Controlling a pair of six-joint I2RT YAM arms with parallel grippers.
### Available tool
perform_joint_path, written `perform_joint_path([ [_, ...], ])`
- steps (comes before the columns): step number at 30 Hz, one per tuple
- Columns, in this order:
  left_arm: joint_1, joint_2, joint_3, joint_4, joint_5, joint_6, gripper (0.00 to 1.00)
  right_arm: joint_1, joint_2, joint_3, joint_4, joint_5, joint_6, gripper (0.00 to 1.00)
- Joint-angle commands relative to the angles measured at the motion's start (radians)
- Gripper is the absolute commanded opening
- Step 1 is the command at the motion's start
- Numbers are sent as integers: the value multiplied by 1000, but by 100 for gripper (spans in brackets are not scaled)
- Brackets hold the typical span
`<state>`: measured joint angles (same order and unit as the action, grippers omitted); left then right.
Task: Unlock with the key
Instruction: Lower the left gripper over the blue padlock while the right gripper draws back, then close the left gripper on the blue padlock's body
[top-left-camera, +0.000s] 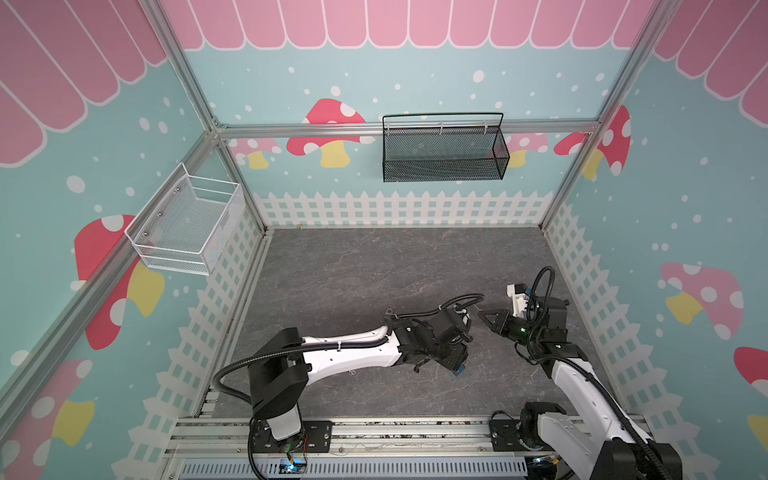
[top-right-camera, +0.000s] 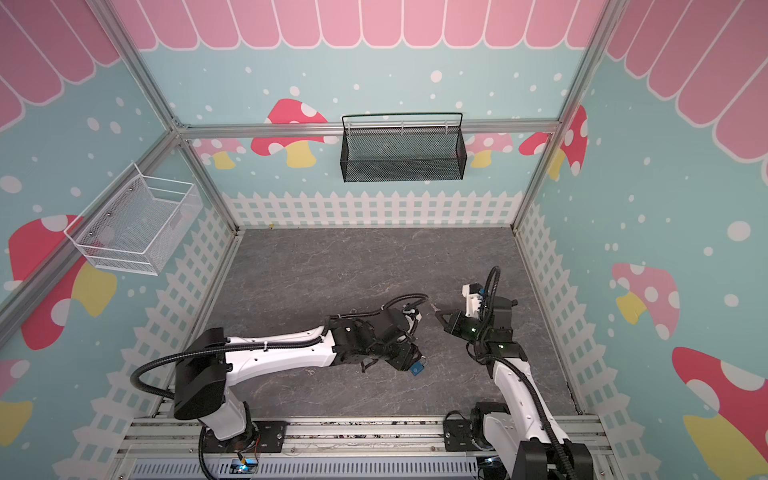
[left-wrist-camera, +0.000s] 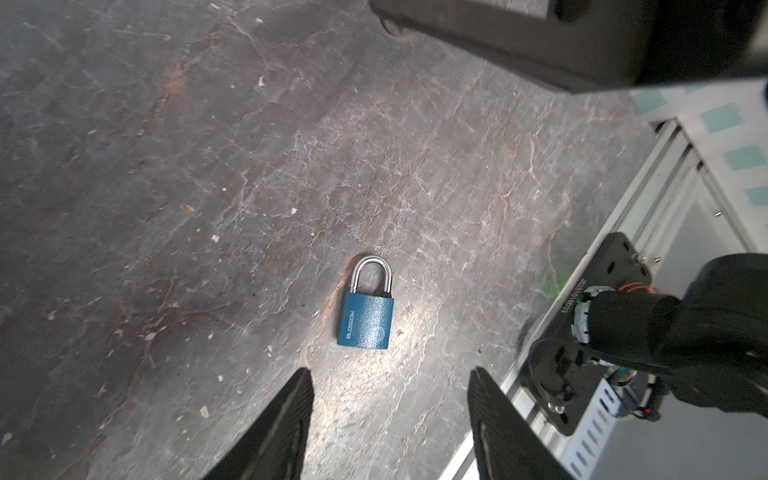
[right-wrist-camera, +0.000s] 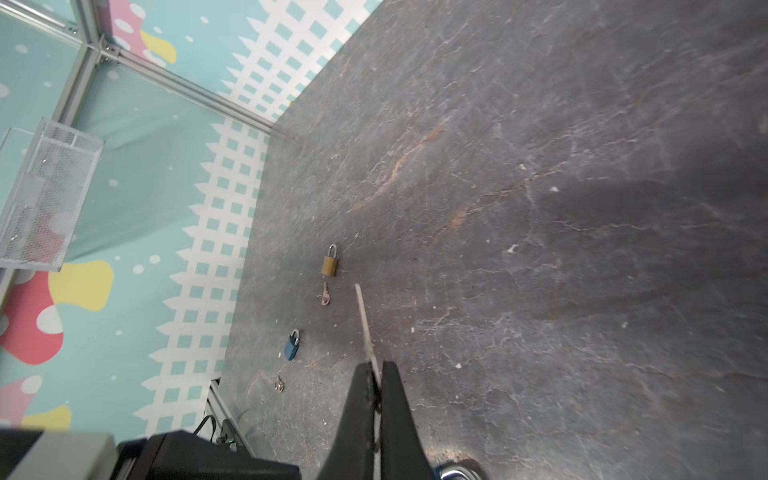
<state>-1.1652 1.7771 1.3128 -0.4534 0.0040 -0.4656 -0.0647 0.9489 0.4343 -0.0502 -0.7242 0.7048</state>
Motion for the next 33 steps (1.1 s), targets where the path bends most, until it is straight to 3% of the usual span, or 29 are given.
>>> perform_joint_path([
  [1, -17, 91, 87, -138, -53, 66, 60, -26, 27, -19, -8, 2, 6, 0],
  [11, -39, 252, 191, -202, -53, 98, 60, -91, 25, -48, -7, 16, -18, 0],
  [33, -43, 412, 311, -274, -108, 170, 56, -103, 39, -17, -68, 68, -56, 0],
])
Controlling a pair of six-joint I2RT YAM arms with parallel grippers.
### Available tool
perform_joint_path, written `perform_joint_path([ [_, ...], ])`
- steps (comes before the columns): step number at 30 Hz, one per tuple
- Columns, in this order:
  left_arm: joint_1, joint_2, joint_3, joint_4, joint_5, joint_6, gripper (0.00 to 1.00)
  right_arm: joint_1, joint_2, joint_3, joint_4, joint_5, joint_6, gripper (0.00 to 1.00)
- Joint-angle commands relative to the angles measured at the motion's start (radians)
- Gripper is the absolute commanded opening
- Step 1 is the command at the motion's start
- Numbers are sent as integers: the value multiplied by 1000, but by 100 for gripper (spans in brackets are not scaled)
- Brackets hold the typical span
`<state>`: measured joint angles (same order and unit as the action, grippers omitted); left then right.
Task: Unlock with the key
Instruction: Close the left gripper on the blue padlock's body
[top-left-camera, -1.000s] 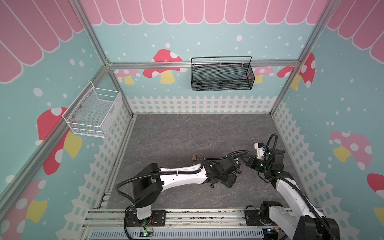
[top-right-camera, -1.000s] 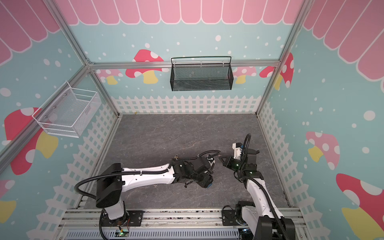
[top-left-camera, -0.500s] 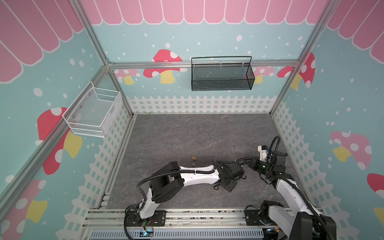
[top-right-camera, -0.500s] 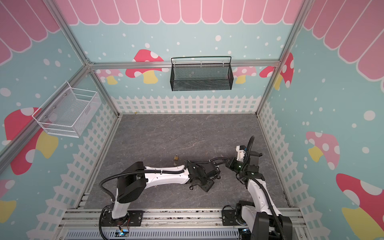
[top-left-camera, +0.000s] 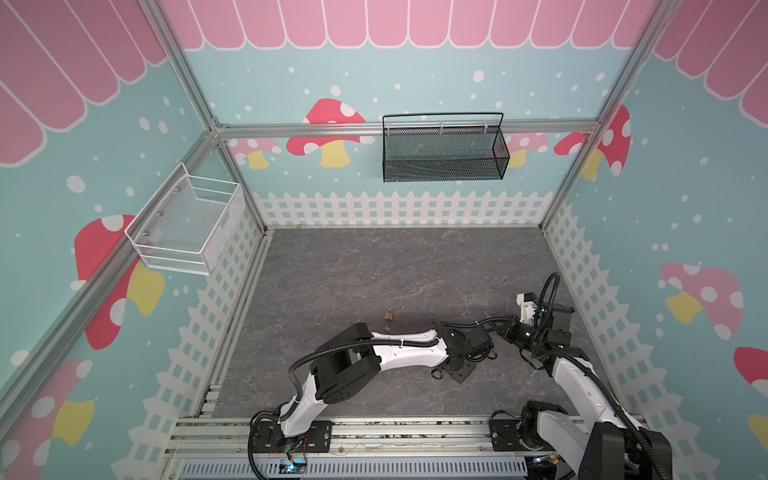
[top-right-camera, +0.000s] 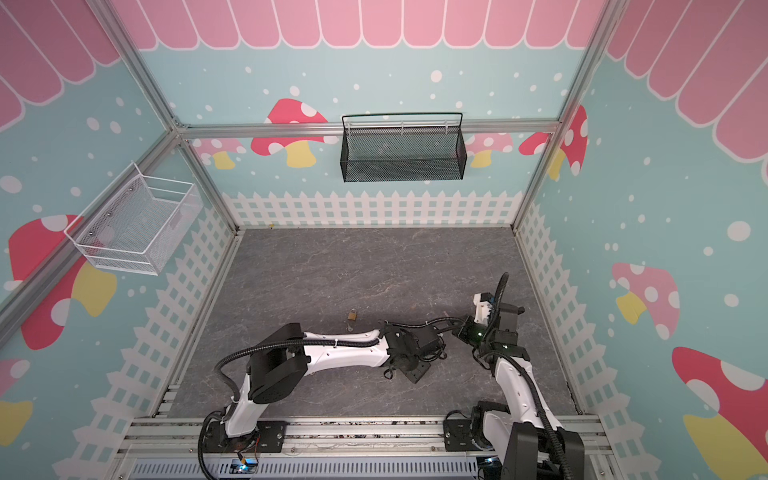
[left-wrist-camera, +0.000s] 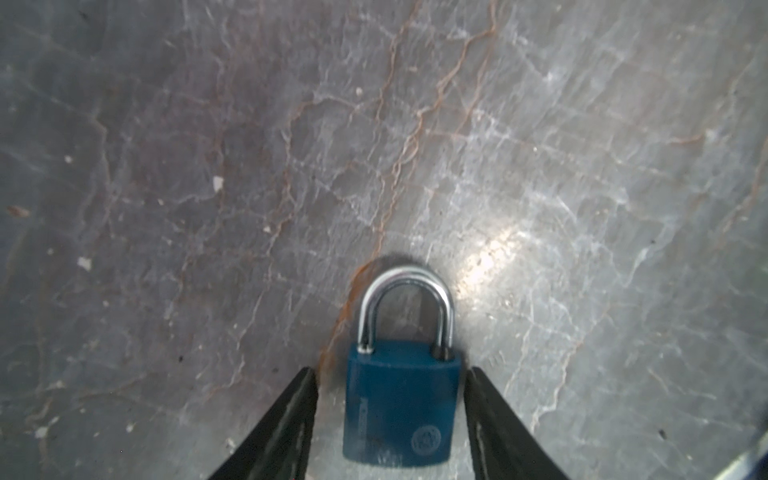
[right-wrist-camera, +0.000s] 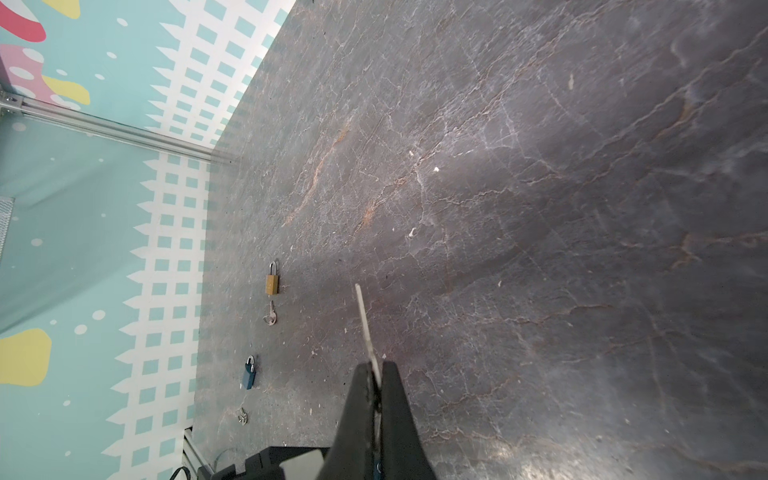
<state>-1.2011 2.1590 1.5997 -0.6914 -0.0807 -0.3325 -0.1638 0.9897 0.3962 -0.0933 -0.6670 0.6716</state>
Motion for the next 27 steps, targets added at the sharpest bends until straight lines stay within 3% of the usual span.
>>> perform_joint_path([
  [1, -6, 34, 26, -44, -29, 47, 55, -5, -1, 23, -28, 11, -26, 0],
  [10, -35, 49, 24, -118, -119, 73, 52, -5, 0, 34, -31, 6, -24, 0],
  [16, -37, 73, 25, -123, -98, 53, 48, -4, 3, 36, -24, 0, -19, 0],
  [22, -33, 70, 26, -123, -43, 18, 37, -5, 0, 44, -17, -9, -4, 0],
  [25, -23, 69, 29, -125, -35, -12, 25, -4, 0, 46, -16, -16, -1, 0],
  [27, -17, 59, 26, -123, -48, -29, 24, -4, -2, 47, -16, -20, -2, 0],
])
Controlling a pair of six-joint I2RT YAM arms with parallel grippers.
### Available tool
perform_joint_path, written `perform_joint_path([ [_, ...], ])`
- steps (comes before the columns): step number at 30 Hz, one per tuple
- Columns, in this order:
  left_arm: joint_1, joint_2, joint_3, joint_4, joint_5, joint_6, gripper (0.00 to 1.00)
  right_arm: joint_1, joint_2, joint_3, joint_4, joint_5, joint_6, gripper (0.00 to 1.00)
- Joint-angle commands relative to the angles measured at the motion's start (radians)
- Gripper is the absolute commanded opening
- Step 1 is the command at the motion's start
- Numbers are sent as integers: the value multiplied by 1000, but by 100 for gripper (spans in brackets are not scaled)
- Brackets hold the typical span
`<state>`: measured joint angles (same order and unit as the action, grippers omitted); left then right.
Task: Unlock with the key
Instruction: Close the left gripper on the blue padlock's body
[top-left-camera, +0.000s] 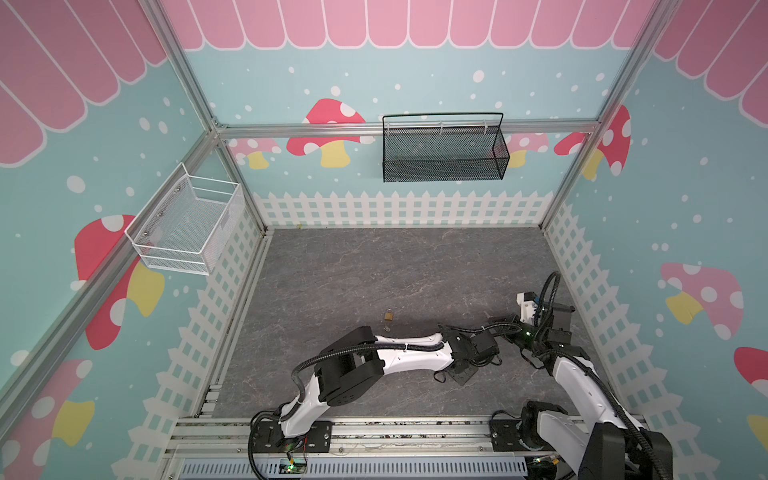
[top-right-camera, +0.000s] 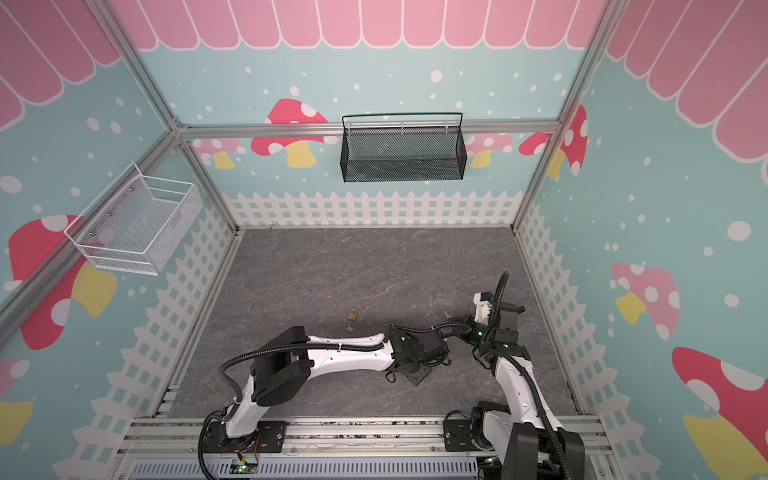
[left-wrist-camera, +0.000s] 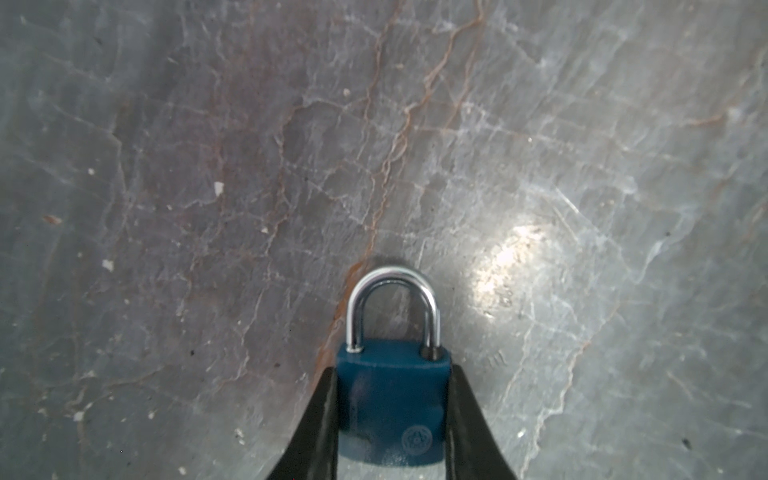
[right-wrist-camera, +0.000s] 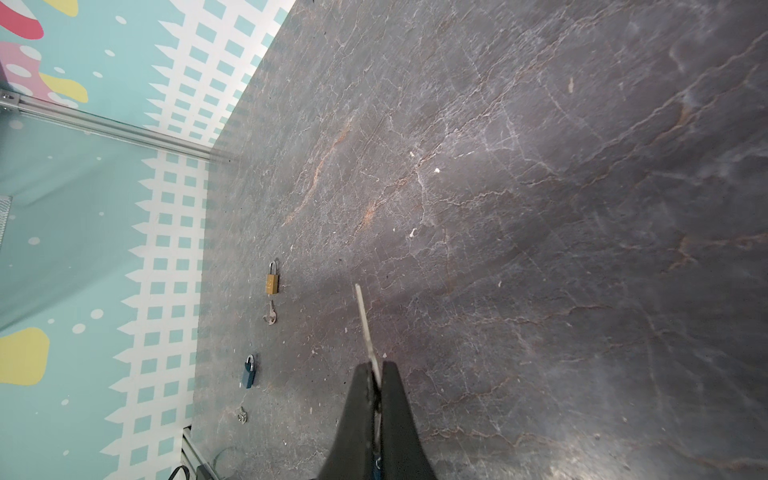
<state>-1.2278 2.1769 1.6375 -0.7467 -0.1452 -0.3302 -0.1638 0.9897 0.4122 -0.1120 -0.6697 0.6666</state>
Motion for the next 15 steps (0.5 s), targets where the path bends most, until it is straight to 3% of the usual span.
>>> perform_joint_path([
  [1, 11, 33, -9, -69, 8, -40, 25, -4, -3, 31, 4, -19, 4, 0],
  [6, 24, -40, 8, -53, -21, -87, 16, -3, -20, 44, -4, -31, 14, 0],
  [10, 50, -130, -15, -14, -50, -170, 0, -2, -30, 73, -51, -27, -8, 0],
  [15, 108, -288, -133, 105, -46, -337, 0, 16, -41, 102, -83, -18, -22, 0],
])
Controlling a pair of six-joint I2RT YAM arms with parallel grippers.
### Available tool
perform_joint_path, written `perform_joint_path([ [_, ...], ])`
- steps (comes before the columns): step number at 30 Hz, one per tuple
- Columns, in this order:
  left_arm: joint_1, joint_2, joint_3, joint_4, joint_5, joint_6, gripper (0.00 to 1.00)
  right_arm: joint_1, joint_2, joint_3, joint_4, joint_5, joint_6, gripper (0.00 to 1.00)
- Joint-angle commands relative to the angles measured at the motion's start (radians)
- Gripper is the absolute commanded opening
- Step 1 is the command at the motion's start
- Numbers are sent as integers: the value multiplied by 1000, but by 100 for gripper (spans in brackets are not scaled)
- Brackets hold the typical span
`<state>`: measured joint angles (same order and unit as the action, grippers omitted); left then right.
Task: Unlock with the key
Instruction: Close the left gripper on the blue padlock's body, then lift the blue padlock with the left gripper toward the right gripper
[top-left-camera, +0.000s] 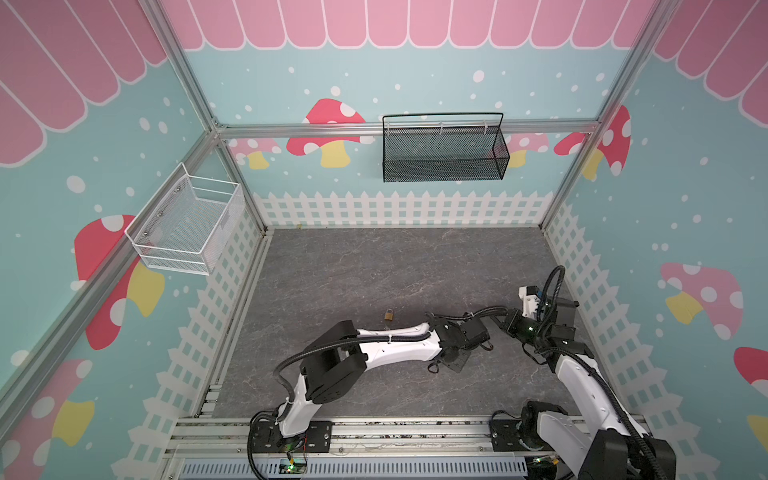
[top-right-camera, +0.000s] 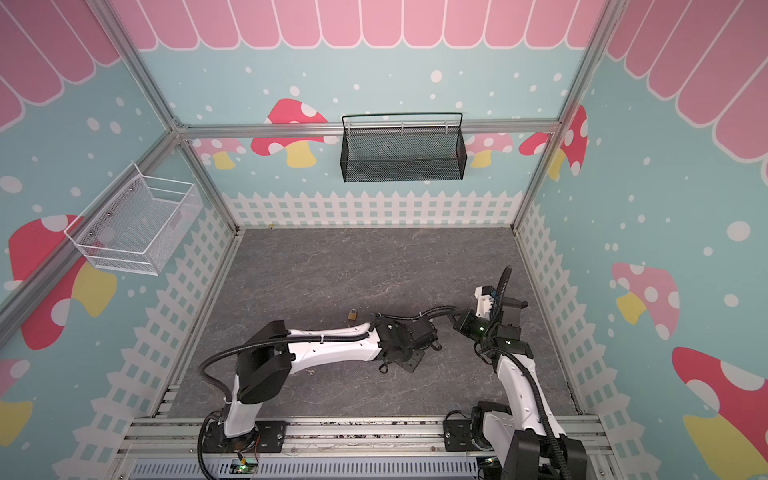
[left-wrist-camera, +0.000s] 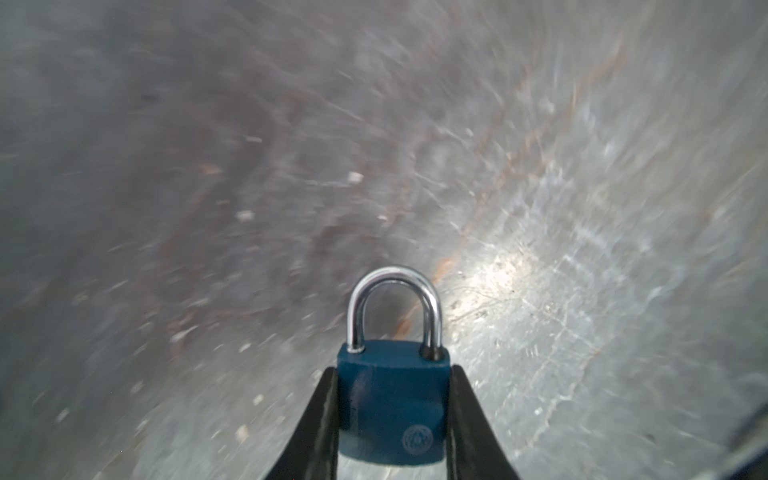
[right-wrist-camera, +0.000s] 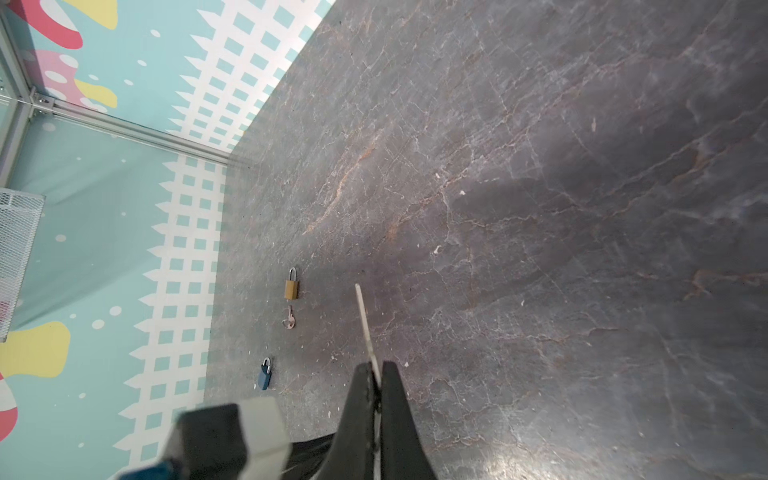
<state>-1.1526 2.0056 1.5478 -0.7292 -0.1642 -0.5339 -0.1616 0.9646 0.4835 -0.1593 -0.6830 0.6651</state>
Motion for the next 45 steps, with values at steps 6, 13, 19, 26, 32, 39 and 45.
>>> perform_joint_path([
  [6, 102, -335, -250, 317, -6, -343, 0, 103, -9, 66, -44, 47, -26, 0],
  [13, 192, -519, -449, 455, -107, -579, 0, 372, 25, 79, 11, 190, 29, 0],
  [19, 248, -563, -510, 495, -148, -748, 0, 597, 19, 52, 110, 326, 88, 0],
  [26, 274, -571, -531, 529, -150, -844, 0, 830, 60, 27, 279, 467, 141, 0],
  [32, 274, -578, -530, 531, -150, -856, 0, 935, 123, 29, 432, 553, 199, 0],
  [39, 274, -600, -553, 569, -150, -856, 0, 965, 175, 65, 466, 621, 215, 0],
  [45, 274, -602, -557, 571, -149, -854, 0, 967, 150, 55, 465, 671, 234, 0],
])
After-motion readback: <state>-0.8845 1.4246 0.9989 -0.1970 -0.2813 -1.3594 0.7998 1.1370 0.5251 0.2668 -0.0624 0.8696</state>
